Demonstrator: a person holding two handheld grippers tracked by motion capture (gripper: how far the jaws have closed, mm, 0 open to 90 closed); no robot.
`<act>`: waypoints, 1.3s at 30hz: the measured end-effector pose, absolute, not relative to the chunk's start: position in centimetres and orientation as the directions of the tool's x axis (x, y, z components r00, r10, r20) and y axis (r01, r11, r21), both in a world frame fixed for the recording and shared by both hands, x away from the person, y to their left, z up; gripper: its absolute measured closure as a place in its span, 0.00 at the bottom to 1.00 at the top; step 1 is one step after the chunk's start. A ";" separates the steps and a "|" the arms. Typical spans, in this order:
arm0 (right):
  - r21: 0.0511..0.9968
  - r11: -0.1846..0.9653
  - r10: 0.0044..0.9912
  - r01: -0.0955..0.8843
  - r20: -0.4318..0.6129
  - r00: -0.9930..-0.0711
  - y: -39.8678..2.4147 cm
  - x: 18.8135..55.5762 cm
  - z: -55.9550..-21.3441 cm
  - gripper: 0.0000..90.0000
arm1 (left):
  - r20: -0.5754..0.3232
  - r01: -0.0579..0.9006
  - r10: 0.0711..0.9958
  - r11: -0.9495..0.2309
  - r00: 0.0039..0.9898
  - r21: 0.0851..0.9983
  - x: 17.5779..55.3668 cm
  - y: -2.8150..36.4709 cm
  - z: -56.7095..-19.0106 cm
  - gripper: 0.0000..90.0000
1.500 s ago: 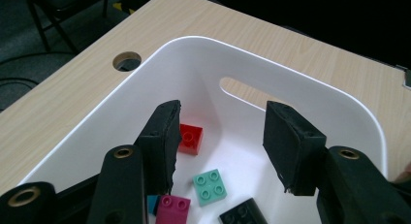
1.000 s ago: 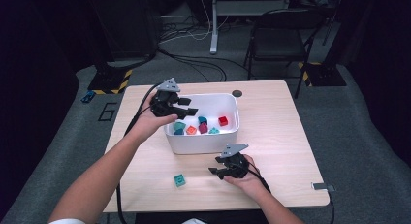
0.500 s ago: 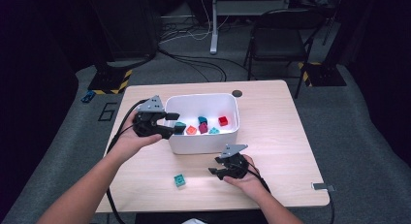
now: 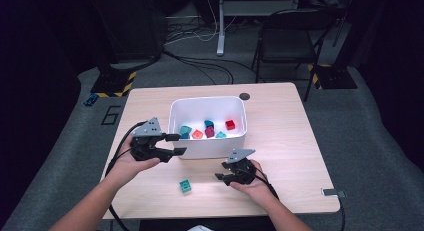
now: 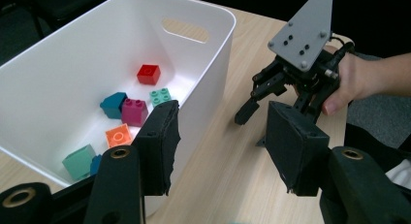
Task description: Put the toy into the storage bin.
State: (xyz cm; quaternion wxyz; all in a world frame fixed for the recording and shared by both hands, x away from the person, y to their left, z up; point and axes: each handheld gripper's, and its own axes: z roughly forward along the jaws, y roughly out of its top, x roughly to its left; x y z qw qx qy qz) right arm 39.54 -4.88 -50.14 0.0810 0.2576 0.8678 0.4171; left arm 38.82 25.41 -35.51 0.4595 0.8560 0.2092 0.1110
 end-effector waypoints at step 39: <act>0.766 0.516 0.521 0.383 0.074 -0.850 -5.0 39.5 -50.1 0.53 | -0.109 0.384 0.477 -0.529 0.872 0.757 36.9 25.0 -49.6 0.52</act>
